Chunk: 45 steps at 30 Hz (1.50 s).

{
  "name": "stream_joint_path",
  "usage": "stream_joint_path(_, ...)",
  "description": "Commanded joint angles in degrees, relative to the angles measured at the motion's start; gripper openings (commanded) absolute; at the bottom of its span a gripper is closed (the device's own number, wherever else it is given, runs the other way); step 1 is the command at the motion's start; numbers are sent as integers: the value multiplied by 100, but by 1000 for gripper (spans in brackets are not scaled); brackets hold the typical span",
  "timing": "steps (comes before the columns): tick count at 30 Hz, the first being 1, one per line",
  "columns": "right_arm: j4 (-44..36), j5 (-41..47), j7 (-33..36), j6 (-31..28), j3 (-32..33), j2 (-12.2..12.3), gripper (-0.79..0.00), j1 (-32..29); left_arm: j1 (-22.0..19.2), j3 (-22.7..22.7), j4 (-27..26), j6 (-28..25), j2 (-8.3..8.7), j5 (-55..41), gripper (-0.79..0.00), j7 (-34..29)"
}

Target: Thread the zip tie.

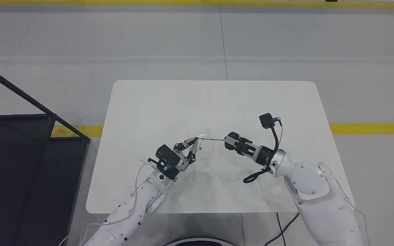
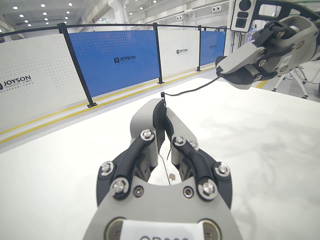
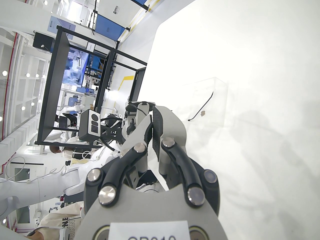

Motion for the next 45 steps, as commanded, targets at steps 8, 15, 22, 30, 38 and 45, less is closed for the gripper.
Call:
stream_joint_path(8,2,13,22,13,5,7,-785,6,0,0,0,0,0,0,-785,0)
stream_joint_path(15,32,7,19,28,-9,9,-785,31,0,0,0,0,0,0,-785,0)
stream_joint_path(22,60,30,18,41,-32,8,-785,61,0,0,0,0,0,0,-785,0)
stream_joint_path(30,79,54,6,-14,-55,8,-785,60,0,0,0,0,0,0,-785,0)
stream_joint_path(38,95,145,-4,-150,-77,5,-785,52,77,-47,-137,0,-14,126,-785,-181)
stream_joint_path(45,102,189,-11,-263,-62,11,-785,20,108,-93,-149,-8,-46,192,-785,-222)
